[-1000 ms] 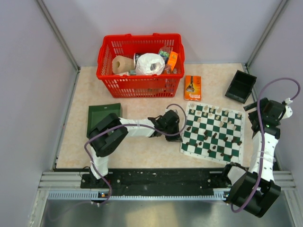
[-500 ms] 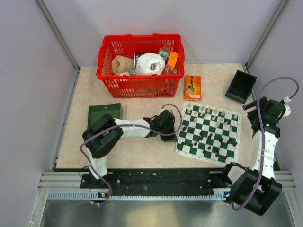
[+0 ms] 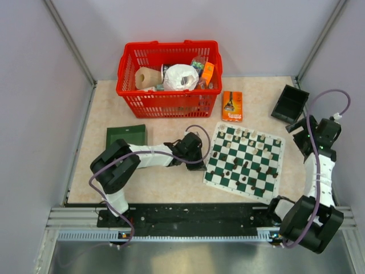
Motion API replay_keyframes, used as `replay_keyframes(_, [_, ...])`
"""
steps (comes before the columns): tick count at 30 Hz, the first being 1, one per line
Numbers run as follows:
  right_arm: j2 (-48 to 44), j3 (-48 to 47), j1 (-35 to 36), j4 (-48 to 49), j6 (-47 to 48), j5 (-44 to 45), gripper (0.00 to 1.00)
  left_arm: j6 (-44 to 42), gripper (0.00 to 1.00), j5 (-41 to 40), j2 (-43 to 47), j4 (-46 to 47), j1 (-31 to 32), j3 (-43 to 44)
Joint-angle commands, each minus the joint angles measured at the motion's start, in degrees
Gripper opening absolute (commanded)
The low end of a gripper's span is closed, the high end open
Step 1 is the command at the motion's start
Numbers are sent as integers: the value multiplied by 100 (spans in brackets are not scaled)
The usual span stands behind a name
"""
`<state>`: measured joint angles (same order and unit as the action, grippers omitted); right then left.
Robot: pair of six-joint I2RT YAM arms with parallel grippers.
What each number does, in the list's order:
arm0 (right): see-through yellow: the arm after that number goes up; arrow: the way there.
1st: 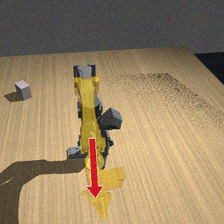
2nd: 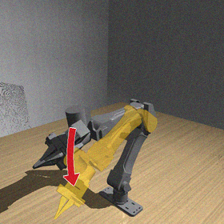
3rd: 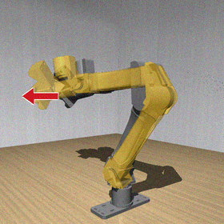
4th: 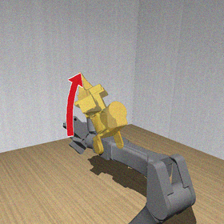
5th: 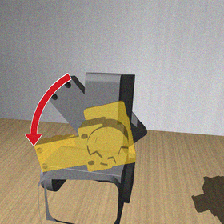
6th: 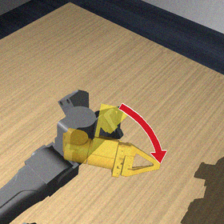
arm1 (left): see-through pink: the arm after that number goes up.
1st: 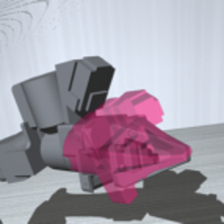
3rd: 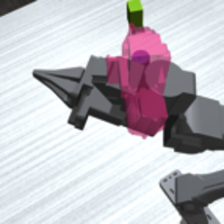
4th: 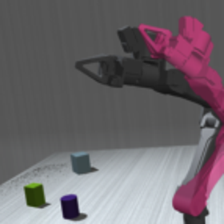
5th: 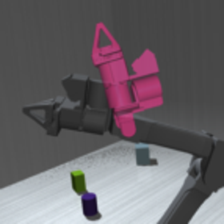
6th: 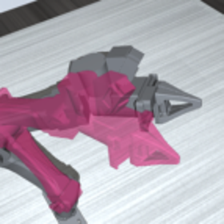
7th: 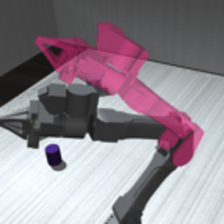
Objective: Set up the chess pieces on the board
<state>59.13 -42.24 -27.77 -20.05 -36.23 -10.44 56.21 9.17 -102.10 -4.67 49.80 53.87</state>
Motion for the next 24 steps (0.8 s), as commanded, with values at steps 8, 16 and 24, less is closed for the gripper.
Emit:
replay_keyframes(8, [449,-223,535,195,564,-600,88,-189,0,-609,358,-552,-234,-526])
replay_keyframes(16, [617,-241,887,142,748,-617,87,-250,0,-671,507,-561,-454,-772])
replay_keyframes(24, [608,-215,1107,98,845,-600,86,-479,0,-872,630,-737,-621,-860])
